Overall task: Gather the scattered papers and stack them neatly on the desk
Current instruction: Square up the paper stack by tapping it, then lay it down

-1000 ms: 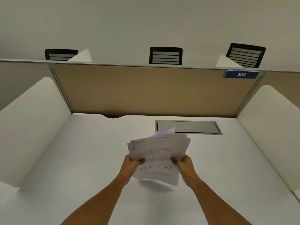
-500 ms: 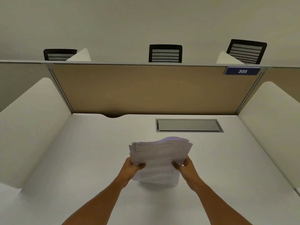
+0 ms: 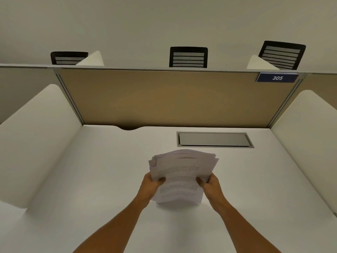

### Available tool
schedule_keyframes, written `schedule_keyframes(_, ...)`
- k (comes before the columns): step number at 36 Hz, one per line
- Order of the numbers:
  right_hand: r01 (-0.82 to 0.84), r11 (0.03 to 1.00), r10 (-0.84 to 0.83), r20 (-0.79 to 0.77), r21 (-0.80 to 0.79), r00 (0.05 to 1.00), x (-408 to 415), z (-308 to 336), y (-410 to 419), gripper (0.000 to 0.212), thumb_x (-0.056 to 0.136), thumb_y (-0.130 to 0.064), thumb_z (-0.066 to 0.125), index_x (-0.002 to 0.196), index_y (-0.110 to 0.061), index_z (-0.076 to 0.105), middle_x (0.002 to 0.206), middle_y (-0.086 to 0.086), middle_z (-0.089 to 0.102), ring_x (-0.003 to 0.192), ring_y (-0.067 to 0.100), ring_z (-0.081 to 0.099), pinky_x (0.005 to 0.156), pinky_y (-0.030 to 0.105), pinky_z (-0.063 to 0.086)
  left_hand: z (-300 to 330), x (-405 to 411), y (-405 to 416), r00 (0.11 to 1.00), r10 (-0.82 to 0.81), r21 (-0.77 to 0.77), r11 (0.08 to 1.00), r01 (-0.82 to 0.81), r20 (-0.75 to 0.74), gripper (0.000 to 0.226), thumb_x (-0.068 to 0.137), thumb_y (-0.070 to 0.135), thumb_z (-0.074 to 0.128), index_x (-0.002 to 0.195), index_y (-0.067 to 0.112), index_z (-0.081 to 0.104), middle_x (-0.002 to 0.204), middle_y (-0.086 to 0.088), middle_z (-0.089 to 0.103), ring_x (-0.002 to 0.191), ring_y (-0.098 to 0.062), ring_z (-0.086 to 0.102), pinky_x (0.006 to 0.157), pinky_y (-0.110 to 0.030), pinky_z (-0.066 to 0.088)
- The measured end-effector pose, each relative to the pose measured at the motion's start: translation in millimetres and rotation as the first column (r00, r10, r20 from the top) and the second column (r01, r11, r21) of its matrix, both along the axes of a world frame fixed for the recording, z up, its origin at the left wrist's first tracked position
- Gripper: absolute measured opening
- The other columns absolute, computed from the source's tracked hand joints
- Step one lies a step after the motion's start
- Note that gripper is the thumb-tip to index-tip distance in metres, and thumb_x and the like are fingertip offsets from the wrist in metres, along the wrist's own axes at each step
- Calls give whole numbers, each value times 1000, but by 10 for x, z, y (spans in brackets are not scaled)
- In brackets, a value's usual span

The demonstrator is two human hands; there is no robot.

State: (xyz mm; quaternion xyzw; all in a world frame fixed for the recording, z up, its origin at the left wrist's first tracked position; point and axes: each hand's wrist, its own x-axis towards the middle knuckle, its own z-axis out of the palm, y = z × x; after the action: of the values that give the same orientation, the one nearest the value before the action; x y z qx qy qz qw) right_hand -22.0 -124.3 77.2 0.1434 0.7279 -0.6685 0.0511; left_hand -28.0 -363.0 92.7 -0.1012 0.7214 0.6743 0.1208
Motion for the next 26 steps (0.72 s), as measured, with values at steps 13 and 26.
schedule_keyframes(13, 15, 1000, -14, 15, -18, 1000, 69, -85, -59, 26, 101, -21, 55, 126, -27, 59, 115, -2, 70, 107, 21, 67, 84, 36, 60, -165, 47, 90, 997, 82, 65, 995, -81, -8, 25, 94, 19, 62, 118, 27, 62, 109, 2, 71, 103, -20, 67, 74, -27, 56)
schedule_keyframes(26, 49, 999, -49, -41, -14, 998, 97, 31, -110, 37, 96, -17, 64, 130, -27, 54, 116, -5, 68, 109, 17, 64, 81, 25, 54, -132, 89, 68, 975, 177, 27, 984, -175, -131, 48, 83, 27, 73, 125, 22, 52, 113, 2, 66, 103, -16, 64, 74, -20, 53)
